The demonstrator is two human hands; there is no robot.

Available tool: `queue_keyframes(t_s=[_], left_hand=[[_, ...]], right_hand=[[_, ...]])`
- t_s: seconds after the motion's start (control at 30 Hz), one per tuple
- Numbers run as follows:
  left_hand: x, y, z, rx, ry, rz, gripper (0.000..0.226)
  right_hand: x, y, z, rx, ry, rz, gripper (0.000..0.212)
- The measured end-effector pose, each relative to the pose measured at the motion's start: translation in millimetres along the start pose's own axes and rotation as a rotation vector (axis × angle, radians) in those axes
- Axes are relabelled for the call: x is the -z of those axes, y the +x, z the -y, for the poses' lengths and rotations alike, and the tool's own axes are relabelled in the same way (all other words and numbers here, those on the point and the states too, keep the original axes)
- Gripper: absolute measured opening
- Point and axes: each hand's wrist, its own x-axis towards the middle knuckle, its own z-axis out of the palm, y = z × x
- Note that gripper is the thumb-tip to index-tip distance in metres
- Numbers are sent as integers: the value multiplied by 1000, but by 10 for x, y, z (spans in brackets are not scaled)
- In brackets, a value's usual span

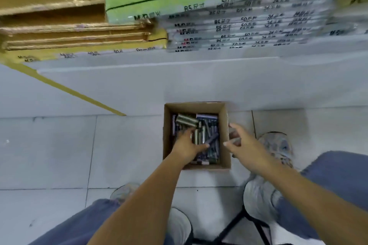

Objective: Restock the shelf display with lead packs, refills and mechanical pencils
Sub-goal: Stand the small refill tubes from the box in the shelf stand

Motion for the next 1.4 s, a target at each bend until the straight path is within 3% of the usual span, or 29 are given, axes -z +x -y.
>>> queue_keyframes(t_s=[0.23, 0.37, 0.5, 0.67, 1.03, 1.3, 1.4], left_hand=[[-128, 202, 19, 45, -127, -108, 98], [-140, 301, 88, 55, -144, -128, 88], [-112, 346, 140, 57, -149, -135, 63], [-91, 374, 157, 21, -113, -69, 48], [-98, 368, 161, -56, 31, -52, 45], [-135, 350, 134, -22, -150, -2, 27], [-159, 333, 82, 28, -264, 83, 36]], right_hand=[[9, 12, -118, -1, 175, 28, 54], [9, 15, -85, 1, 208, 42, 51], [24, -5, -59, 20, 242, 35, 51], [26, -33, -45, 12, 235, 30, 52], [43, -66, 9, 5, 251, 39, 53], [61, -91, 46, -1, 260, 54, 54], [54, -97, 76, 12, 248, 53, 51]])
